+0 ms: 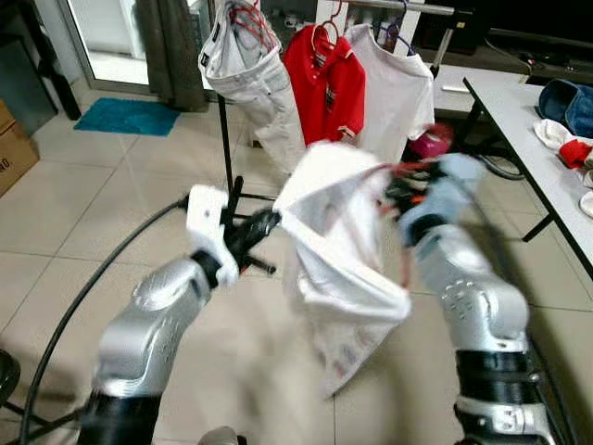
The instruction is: Hang hanger
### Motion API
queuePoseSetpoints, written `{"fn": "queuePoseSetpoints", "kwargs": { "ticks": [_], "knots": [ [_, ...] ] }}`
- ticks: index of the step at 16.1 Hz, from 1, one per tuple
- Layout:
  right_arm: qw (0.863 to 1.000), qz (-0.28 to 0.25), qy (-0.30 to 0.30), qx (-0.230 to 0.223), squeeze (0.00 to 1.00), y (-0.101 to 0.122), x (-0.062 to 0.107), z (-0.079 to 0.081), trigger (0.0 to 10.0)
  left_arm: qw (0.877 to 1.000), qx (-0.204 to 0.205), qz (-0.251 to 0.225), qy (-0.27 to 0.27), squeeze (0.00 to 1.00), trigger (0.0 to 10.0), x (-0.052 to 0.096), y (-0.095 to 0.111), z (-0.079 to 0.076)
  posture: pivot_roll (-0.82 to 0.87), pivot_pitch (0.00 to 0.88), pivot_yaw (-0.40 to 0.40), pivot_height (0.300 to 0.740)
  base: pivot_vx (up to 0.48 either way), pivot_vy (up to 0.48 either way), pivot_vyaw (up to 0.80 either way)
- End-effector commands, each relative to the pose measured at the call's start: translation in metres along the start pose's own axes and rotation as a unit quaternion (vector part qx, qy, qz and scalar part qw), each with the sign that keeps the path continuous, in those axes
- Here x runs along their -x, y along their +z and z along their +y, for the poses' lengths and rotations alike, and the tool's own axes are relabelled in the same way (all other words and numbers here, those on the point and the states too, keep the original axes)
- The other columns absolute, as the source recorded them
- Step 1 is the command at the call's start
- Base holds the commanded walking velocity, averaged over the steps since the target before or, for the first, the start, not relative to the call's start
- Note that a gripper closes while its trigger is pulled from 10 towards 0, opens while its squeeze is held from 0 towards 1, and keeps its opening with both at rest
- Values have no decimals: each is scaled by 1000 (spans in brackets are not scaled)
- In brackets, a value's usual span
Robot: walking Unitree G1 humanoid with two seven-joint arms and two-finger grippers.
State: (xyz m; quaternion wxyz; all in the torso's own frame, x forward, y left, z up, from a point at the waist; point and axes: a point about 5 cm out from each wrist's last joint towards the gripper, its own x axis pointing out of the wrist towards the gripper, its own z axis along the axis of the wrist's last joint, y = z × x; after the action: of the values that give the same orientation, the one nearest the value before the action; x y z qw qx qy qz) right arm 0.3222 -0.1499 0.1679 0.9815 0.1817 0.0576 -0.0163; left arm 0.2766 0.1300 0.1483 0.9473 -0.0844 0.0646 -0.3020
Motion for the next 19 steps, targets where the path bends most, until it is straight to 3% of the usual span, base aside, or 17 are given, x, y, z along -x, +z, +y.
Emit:
{"fn": "queuePoseSetpoints", "kwargs": {
  "ticks": [1,3,6,7,8,9,11,12,15,16,17,18,19],
  "knots": [
    [997,-49,-53,3,0,19,-1,-15,10000,1000,-2,-5,-4,0,0,-1,3,-6,-12,0,-88,740,0,0,0],
    [994,-68,-80,21,0,23,-2,-19,10000,1000,4,-4,-9,0,0,-4,2,-13,-9,0,-90,740,0,0,0],
    [990,-48,-103,86,0,16,-4,-19,10000,1000,10,-3,-15,0,0,-5,2,-21,1,0,-98,740,0,0,0],
    [992,-21,-82,94,0,8,-6,-15,10000,1000,11,-2,-15,0,0,-4,2,-21,-1,0,-96,740,0,0,0],
    [981,92,65,155,0,-28,-3,13,10000,1000,12,-2,-13,0,0,-5,2,-22,1,0,-98,740,0,0,0],
    [971,124,103,175,0,-41,5,20,10000,1000,11,-6,-7,0,0,-6,4,-20,3,0,-100,740,0,0,0],
    [962,154,132,180,0,-50,12,22,10000,1000,10,-15,12,0,0,-7,7,-16,3,0,-98,740,0,0,0],
    [949,182,157,202,0,-56,17,18,10000,999,8,-20,34,0,0,-8,10,-10,2,0,-96,740,0,0,0],
    [933,218,177,227,0,-56,20,5,10000,999,4,-15,51,0,0,-8,9,-4,-1,0,-91,740,0,0,0],
    [933,216,174,228,0,-54,19,3,10000,999,5,-14,48,0,0,-9,9,-4,-1,0,-90,740,0,0,0],
    [943,194,152,224,0,-48,14,1,10000,999,3,-10,43,0,0,-9,8,-6,0,0,-91,740,0,0,0],
    [975,93,68,189,0,-22,0,-3,10000,1000,1,1,24,0,0,-9,6,-10,2,0,-92,740,0,0,0],
    [989,38,29,142,0,-3,-6,-4,10000,1000,0,7,13,0,0,-9,3,-14,2,0,-92,740,0,0,0]
  ]
}}
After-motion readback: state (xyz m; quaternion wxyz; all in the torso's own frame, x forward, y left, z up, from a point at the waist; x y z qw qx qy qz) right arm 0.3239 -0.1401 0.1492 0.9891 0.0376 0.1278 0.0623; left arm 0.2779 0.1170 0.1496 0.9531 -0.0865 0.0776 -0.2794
